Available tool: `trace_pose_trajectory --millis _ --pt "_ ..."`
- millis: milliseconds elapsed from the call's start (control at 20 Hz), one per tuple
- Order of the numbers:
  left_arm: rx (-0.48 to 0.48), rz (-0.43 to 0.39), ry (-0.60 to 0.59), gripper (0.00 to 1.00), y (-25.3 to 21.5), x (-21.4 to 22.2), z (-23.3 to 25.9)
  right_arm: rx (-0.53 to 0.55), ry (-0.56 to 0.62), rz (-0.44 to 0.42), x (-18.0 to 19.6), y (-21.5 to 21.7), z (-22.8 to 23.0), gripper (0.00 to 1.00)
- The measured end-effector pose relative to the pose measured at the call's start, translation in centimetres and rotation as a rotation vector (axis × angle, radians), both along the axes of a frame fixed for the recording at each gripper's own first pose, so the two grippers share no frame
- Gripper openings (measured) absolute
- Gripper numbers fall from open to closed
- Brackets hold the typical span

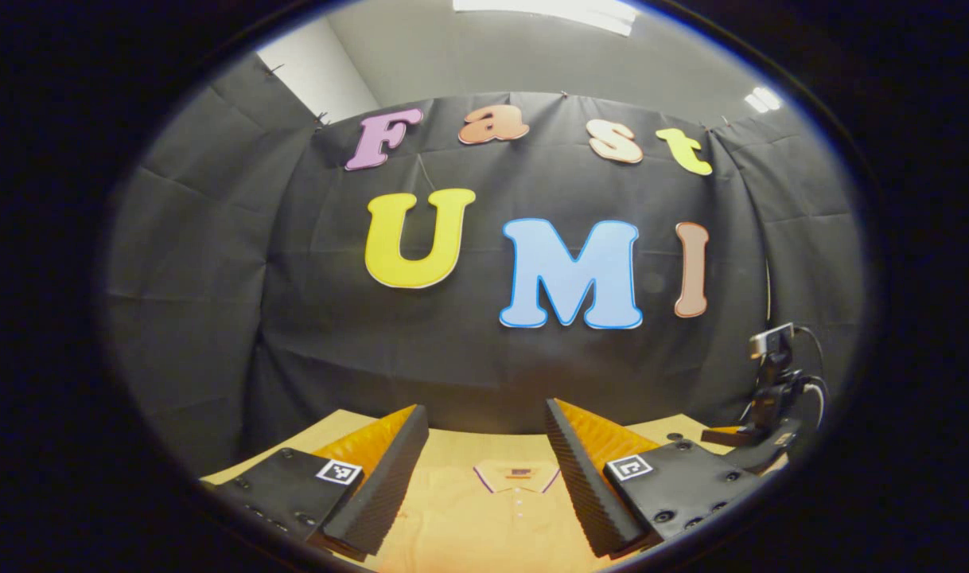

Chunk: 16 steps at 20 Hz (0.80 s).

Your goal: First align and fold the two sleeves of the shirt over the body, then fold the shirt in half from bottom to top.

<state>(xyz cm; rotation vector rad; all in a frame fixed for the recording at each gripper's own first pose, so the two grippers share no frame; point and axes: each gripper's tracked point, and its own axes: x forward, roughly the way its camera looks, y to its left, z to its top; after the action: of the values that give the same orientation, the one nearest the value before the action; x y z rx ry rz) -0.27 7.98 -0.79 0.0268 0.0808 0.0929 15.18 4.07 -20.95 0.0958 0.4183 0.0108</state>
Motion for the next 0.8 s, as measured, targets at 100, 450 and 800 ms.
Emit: trace_pose_trajectory --millis 100,450,800 --pt "-0.012 -0.005 0.012 0.96 0.6 0.3 -0.3 -0.002 0.073 -0.024 1.5 0.0 -2.9 0.96" --pt "-0.015 -0.051 0.012 0.96 1.5 0.8 0.1 0.051 0.283 -0.120 3.9 -0.5 -11.6 0.96" --pt "-0.018 -0.107 0.026 0.96 1.5 0.9 0.0 0.111 0.436 -0.142 3.2 0.0 -16.1 0.96"
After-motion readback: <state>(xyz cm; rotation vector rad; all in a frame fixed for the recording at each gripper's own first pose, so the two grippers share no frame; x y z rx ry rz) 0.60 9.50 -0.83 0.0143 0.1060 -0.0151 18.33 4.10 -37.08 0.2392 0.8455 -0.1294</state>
